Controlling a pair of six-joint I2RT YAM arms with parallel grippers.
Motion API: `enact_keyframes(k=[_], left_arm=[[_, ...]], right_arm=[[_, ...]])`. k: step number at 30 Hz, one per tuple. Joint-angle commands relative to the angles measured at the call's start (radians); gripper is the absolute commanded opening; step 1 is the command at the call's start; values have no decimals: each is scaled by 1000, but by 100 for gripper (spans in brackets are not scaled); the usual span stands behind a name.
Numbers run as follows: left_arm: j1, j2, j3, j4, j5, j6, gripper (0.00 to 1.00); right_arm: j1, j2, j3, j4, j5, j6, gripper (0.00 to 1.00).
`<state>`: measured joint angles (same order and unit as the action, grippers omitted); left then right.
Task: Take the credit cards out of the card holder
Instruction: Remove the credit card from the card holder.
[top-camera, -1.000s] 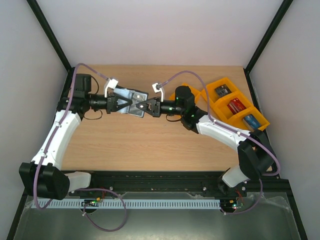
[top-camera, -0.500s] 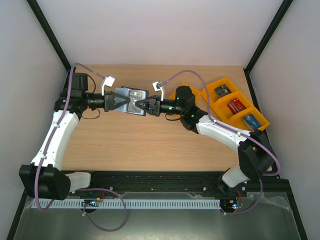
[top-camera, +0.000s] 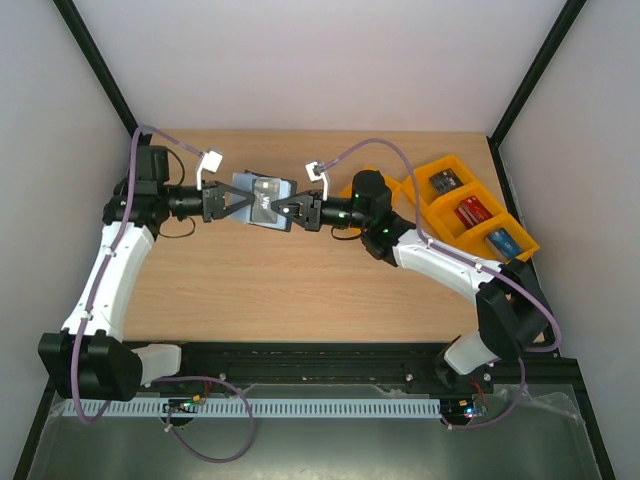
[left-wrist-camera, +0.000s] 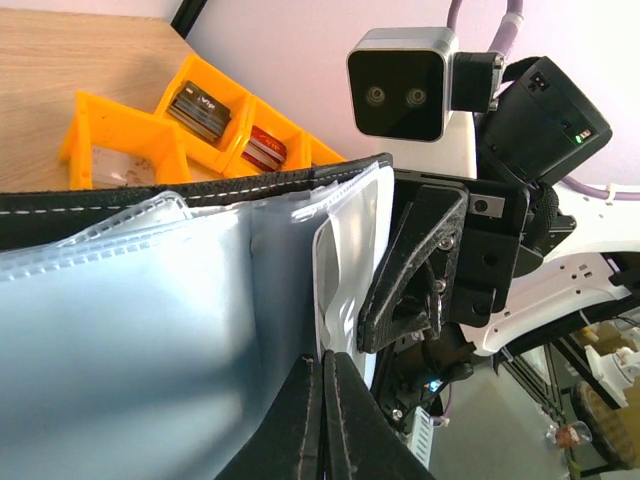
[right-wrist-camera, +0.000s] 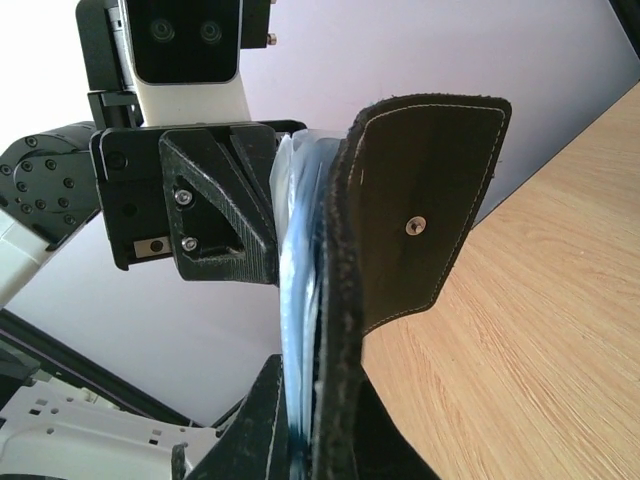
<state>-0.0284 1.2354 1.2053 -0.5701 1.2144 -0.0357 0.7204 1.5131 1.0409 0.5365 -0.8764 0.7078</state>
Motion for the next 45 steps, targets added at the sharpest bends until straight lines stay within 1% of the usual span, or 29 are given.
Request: enact_keyframes(k=[1, 5, 10, 11, 12, 13, 14, 15, 17, 20, 22, 23, 25, 26, 29, 33, 36, 39, 41, 44, 45], left_arm=[[-1, -18, -35, 75, 6, -68, 2], [-17, -17, -57, 111, -30, -96, 13], [-49, -13, -61, 134, -12, -114, 17], [-55, -11, -60, 134, -5, -114, 16], [-58, -9, -59, 134, 7, -115, 13], [-59, -9, -59, 138, 19, -119, 6], [-59, -10, -59, 138, 27, -123, 3], [-58, -11, -57, 136, 34, -122, 2], [-51, -12, -53, 126, 60, -117, 2], [-12, -18, -53, 118, 93, -121, 2], [14, -22, -52, 108, 98, -119, 2], [20, -23, -54, 105, 98, -118, 2], [24, -24, -57, 100, 89, -118, 2], [25, -22, -56, 98, 87, -120, 2], [28, -21, -56, 96, 83, -120, 2], [36, -20, -56, 89, 81, -115, 2], [62, -20, -50, 83, 62, -110, 2], [124, -15, -28, 61, 23, -102, 2], [185, -8, -7, 29, -11, -82, 2], [261, -4, 16, -21, -117, -21, 2], [269, -7, 18, -26, -153, -8, 2]], right_arm=[[4, -7, 47, 80, -61, 2, 2], [4, -6, 44, 124, -98, 30, 2], [5, 13, 46, 155, -143, 66, 2], [4, 13, 44, 157, -144, 66, 2], [4, 11, 42, 164, -143, 65, 2], [5, 10, 41, 168, -139, 65, 2], [4, 8, 40, 168, -137, 64, 2], [4, 7, 39, 165, -132, 61, 4], [3, -1, 43, 126, -106, 36, 7], [-10, -26, 39, 13, -47, -33, 15], [-26, -43, 21, -10, -30, -48, 17], [-32, -48, 11, -10, -33, -46, 14], [-36, -59, 9, -33, -40, -59, 3], [-38, -64, 14, -58, -37, -66, 2], [-53, -87, 17, -128, -11, -129, 2], [-98, -128, -1, -167, 4, -141, 2], [-142, -138, 16, -288, 37, -188, 2], [-176, -139, 27, -430, 84, -236, 2], [-179, -131, 31, -504, 123, -251, 2], [-168, -76, 39, -543, 128, -196, 2], [-152, -48, 42, -536, 135, -174, 2]])
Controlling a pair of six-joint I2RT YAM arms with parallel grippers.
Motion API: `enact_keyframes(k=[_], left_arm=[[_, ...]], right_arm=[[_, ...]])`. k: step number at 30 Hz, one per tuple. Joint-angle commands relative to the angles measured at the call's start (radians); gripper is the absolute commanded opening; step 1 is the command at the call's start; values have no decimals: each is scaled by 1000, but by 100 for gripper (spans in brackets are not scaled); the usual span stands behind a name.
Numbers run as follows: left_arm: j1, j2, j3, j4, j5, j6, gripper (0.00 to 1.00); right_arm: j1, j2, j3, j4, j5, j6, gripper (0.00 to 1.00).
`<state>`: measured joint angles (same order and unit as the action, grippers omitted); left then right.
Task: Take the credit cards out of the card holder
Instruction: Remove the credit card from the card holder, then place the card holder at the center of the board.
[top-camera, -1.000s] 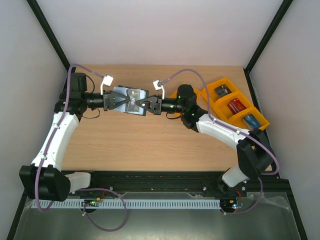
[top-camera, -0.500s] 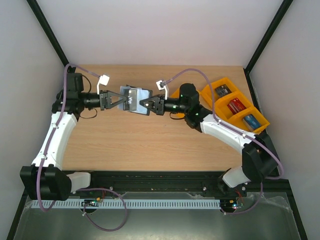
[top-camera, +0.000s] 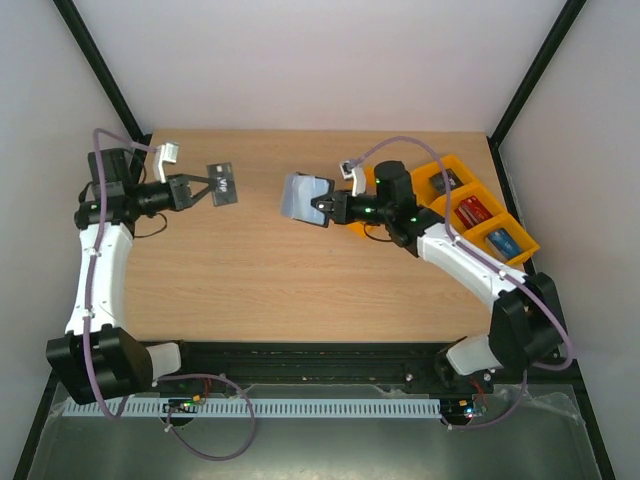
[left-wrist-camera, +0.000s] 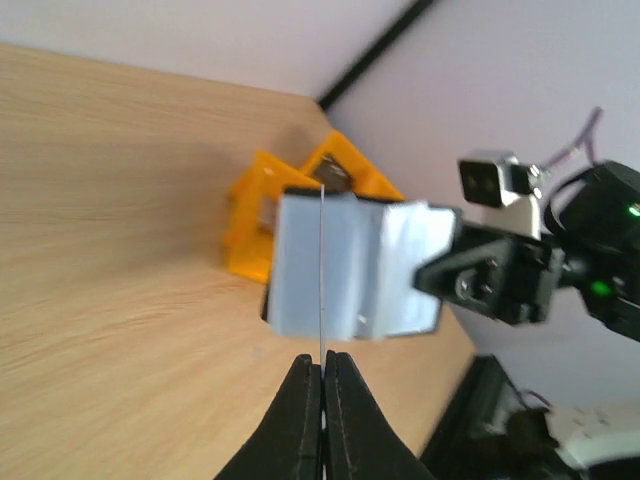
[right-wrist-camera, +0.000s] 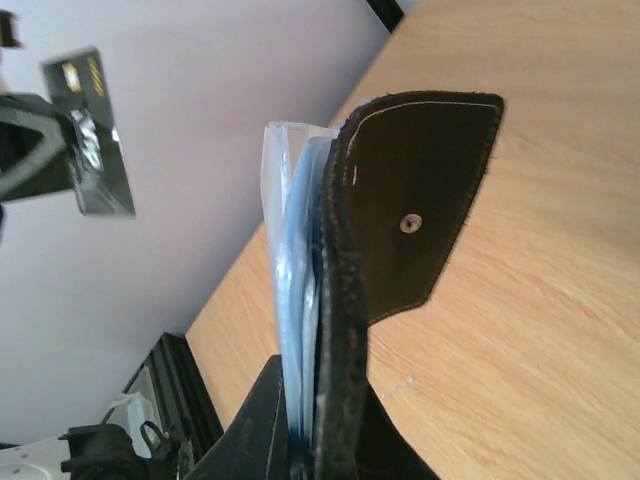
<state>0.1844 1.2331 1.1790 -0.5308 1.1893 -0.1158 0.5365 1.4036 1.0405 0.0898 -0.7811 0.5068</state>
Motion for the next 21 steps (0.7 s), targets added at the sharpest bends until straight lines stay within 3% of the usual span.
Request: enact_keyframes(k=[1, 6, 11, 12, 14, 15, 18, 21], left_arm=[[60, -10, 46, -64, -165, 78, 2], [61, -22, 32, -47, -170, 56, 2], [62, -28, 21, -45, -176, 55, 2], [62, -28, 15, -38, -174, 50, 2], [63, -27, 1, -21, -162, 30, 2], [62, -26, -7, -10, -152, 15, 2], [60, -27, -33, 31, -117, -46, 2], [53, -27, -50, 72, -85, -105, 2]], right_arm=[[57, 92, 45, -67, 47, 47, 2], [217, 299, 149, 106, -71, 166, 2], [261, 440, 143, 388, -172, 401, 2], [260, 462, 139, 394, -171, 423, 2], [259, 498, 158, 254, -129, 367, 5], [257, 512, 175, 143, -90, 312, 13], [219, 522, 195, -155, 99, 206, 50], [151, 409, 125, -248, 328, 197, 74]])
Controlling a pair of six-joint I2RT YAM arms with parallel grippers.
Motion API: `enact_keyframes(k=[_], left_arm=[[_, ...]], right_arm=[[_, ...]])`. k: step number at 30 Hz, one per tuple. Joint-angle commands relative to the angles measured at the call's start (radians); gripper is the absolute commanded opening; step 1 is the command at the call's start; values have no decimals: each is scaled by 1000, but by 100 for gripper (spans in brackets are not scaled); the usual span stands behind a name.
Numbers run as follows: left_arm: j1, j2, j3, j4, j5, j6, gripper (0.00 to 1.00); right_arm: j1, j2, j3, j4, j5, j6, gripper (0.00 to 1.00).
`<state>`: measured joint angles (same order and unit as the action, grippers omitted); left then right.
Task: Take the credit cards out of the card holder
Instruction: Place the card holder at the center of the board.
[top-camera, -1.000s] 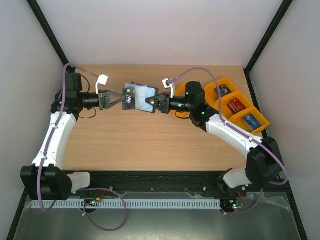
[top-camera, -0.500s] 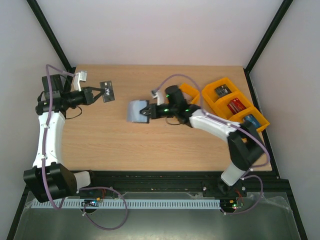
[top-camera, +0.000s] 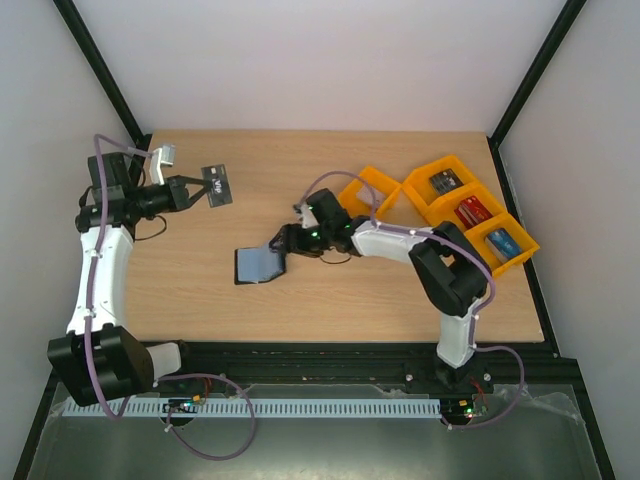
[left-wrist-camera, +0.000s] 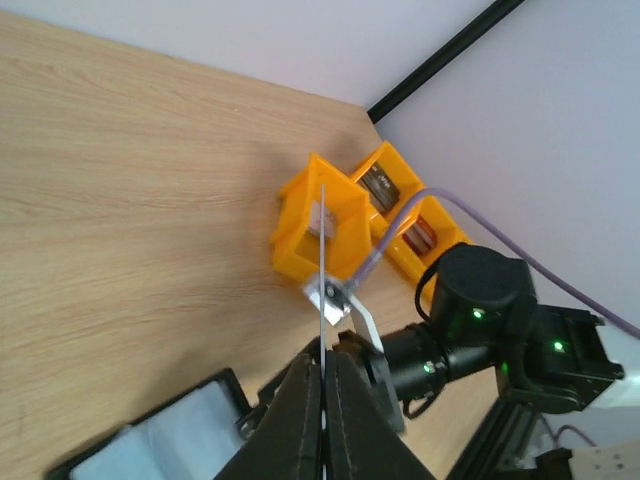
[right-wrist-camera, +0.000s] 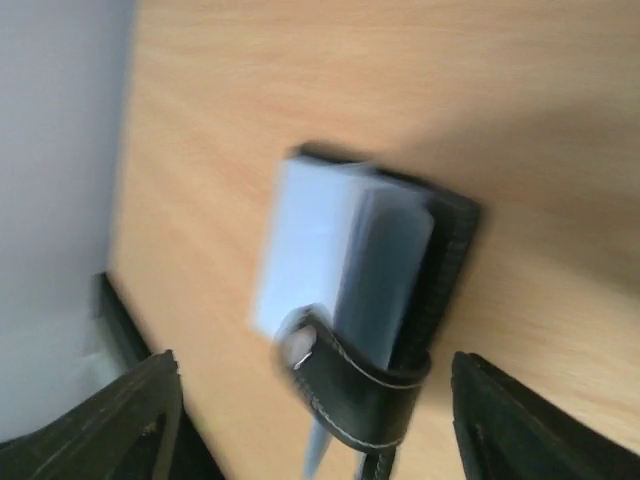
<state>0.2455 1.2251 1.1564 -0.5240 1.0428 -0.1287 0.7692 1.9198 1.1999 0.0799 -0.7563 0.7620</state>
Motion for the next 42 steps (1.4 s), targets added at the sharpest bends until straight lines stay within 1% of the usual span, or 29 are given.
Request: enact_keyframes(k=[1, 2, 3, 5, 7, 8, 9, 11, 13, 15, 19, 22, 26, 27, 28, 31, 32, 33, 34, 35, 37, 39, 40, 42], left_arm=[[-12, -18, -29, 78, 71, -112, 2], [-16, -17, -30, 92, 80, -135, 2], [-23, -14, -30, 108, 89, -159, 2], [-42, -12, -28, 142, 103, -213, 2], [-69, -11, -22, 179, 113, -277, 2], [-84, -12, -20, 204, 121, -318, 2], [-98, -11, -19, 235, 137, -371, 2], [-124, -9, -17, 296, 148, -476, 2], [-147, -5, -6, 336, 139, -550, 2], [-165, 0, 8, 350, 117, -586, 2], [-190, 12, 5, 396, 105, -647, 2], [-198, 10, -13, 423, 120, -673, 2], [-215, 0, -44, 438, 139, -678, 2], [-217, -1, -49, 441, 143, -677, 2], [-217, -2, -54, 444, 147, -673, 2], [-214, -9, -49, 416, 174, -603, 2], [-210, -12, -40, 384, 178, -548, 10], [-201, -17, -29, 331, 184, -484, 22], [-189, -24, -16, 268, 187, -394, 38], [-174, -29, -4, 204, 191, -296, 48], [-145, -35, 20, 77, 201, -112, 64], [-120, -30, 37, -31, 227, 42, 76], [-112, -25, 46, -63, 238, 95, 80], [-119, -19, 76, -137, 262, 201, 82]], right_arm=[[-86, -155, -44, -259, 393, -70, 81], [-83, -201, -42, -278, 508, -89, 90], [-75, -246, -42, -272, 555, -110, 91], [-46, -320, -44, -199, 566, -157, 92], [-15, -372, -64, -49, 455, -174, 92], [-6, -388, -86, 67, 379, -145, 93], [-3, -397, -113, 190, 309, -78, 93], [4, -386, -175, 488, 228, 100, 91], [18, -341, -182, 727, 203, 252, 87], [39, -294, -151, 836, 217, 343, 82], [64, -231, -102, 928, 264, 431, 68], [65, -217, -86, 940, 279, 442, 50], [65, -227, -87, 923, 299, 430, 19], [64, -227, -86, 919, 290, 427, 8], [62, -232, -87, 913, 282, 422, 3], [36, -270, -96, 865, 226, 375, 2], [16, -296, -98, 820, 204, 337, 2], [-4, -326, -99, 761, 175, 288, 2], [-30, -355, -97, 695, 134, 236, 2], [-51, -385, -91, 609, 88, 171, 2], [-70, -436, -50, 386, -4, -12, 2], [-70, -466, 24, 70, -88, -260, 2], [-70, -474, 50, -62, -118, -366, 2], [-70, -482, 94, -272, -159, -520, 2]])
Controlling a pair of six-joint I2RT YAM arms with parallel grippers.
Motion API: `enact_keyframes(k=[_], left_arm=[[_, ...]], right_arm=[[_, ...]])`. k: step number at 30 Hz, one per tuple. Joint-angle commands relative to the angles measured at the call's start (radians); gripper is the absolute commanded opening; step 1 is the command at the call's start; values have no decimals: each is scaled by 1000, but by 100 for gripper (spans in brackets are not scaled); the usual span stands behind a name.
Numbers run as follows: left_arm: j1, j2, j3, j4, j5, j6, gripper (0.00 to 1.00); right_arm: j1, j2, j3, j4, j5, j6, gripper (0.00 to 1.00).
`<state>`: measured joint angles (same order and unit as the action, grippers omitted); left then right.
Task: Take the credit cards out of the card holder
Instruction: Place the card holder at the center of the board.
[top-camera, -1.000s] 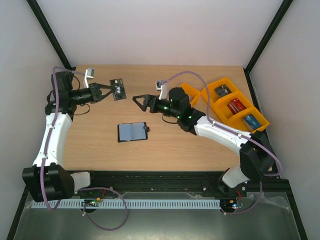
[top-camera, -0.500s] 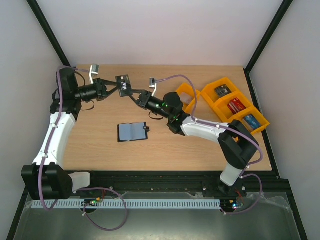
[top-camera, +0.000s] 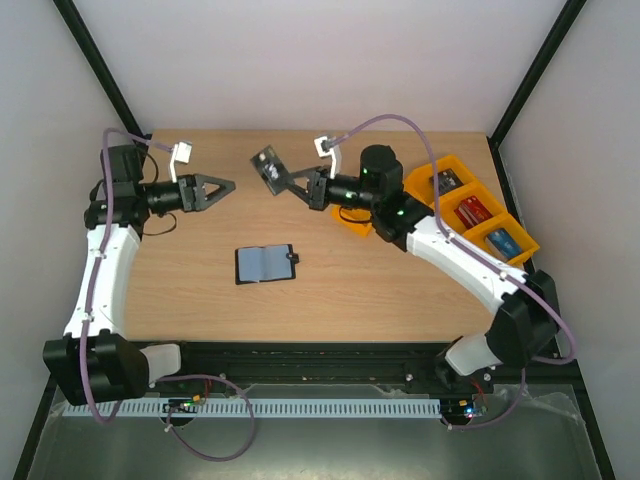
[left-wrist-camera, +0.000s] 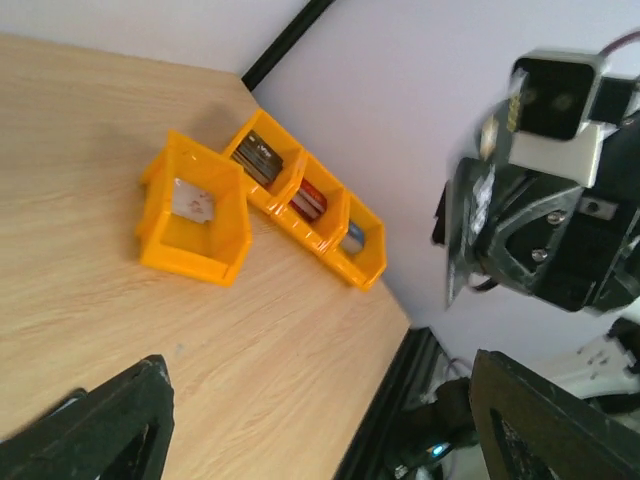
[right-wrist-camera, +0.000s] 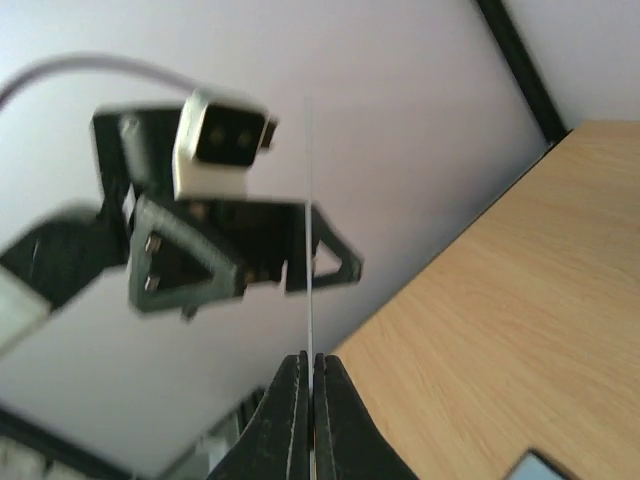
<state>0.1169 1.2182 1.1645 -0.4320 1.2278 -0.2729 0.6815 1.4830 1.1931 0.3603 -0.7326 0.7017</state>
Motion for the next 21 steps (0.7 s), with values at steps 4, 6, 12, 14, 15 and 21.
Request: enact_keyframes(k=[4, 6, 12, 14, 15, 21], left_arm=[[-68, 8, 118, -322, 140, 485, 85], [-110, 19, 114, -328, 134, 490, 84], [-261, 28, 94, -361, 25, 559, 73], [-282, 35, 106, -378, 3, 576, 68], [-285, 36, 113, -370, -6, 564, 57], [-284, 25, 110, -352, 10, 537, 2]], right_arm=[[25, -43, 154, -770, -187, -599, 2], [32, -48, 170, -794, -195, -623, 2], [54, -57, 181, -769, -202, -626, 2], [58, -55, 183, -767, -207, -628, 2], [60, -55, 183, -767, -211, -630, 2], [61, -93, 152, -683, -135, -601, 2]])
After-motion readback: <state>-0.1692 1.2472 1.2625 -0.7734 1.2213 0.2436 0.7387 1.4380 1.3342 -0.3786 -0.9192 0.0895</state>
